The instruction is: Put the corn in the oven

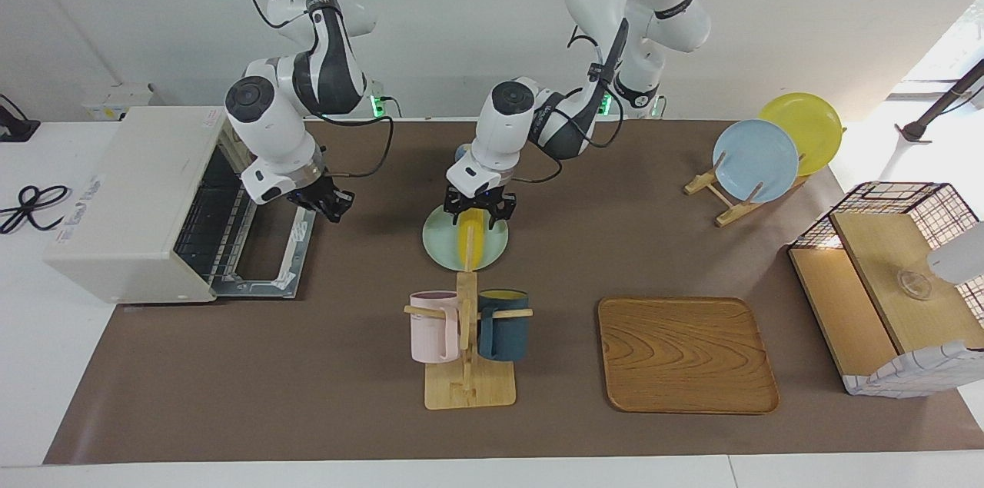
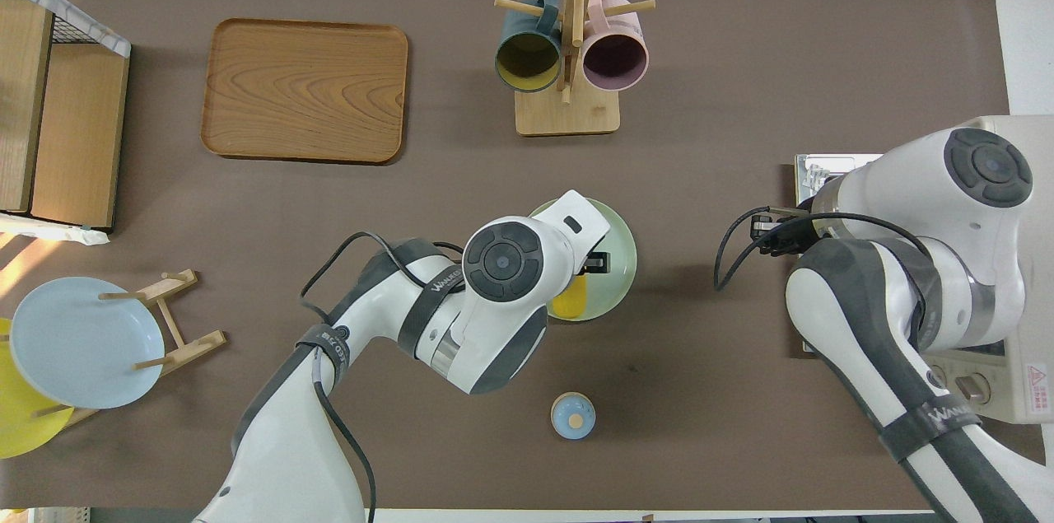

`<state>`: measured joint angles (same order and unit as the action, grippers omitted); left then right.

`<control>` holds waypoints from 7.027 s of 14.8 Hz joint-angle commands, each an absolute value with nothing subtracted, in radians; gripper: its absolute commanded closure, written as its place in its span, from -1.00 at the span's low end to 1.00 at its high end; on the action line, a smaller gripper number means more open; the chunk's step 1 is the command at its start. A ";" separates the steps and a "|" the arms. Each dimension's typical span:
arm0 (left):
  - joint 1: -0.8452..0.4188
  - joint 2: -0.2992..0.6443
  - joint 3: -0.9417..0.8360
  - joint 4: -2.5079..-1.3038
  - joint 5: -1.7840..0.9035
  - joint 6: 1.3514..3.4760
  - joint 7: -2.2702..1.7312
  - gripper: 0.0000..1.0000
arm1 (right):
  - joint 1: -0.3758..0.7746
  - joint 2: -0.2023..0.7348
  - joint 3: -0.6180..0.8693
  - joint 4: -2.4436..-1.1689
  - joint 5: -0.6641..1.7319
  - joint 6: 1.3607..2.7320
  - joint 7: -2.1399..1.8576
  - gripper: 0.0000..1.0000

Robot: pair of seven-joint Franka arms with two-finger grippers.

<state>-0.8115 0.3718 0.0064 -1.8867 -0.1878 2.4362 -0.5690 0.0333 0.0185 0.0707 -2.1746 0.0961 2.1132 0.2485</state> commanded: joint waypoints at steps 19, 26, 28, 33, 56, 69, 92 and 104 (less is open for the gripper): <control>-0.141 0.031 0.011 -1.807 -0.066 1.899 -0.066 -1.00 | 0.534 0.362 0.195 -1.795 -0.139 2.195 0.827 0.16; -0.112 -0.038 0.011 -1.819 -0.066 1.683 -0.052 -1.00 | 0.537 0.417 0.195 -1.836 -0.181 2.306 0.821 0.21; -0.114 -0.046 0.011 -1.822 -0.066 1.675 -0.052 -1.00 | 0.537 0.410 0.195 -1.861 -0.181 2.328 0.819 0.29; -0.121 -0.052 0.009 -1.801 -0.042 1.664 -0.040 -1.00 | 0.529 0.402 0.195 -1.911 -0.181 2.379 0.816 0.45; -0.121 -0.012 0.006 -1.677 -0.029 1.591 0.020 -1.00 | 0.111 0.020 0.193 -2.040 -0.310 1.878 0.517 1.00; -0.114 -0.023 0.008 -1.678 -0.029 1.591 0.012 -1.00 | -0.256 -0.018 0.192 -2.220 -0.264 2.089 0.186 1.00; -0.114 -0.023 0.008 -1.678 -0.029 1.591 0.012 -1.00 | -0.174 0.009 0.193 -2.099 -0.258 1.999 0.181 0.37; -0.114 -0.023 0.009 -1.678 -0.029 1.591 0.012 -1.00 | -0.089 0.054 0.193 -2.241 -0.138 2.253 0.271 1.00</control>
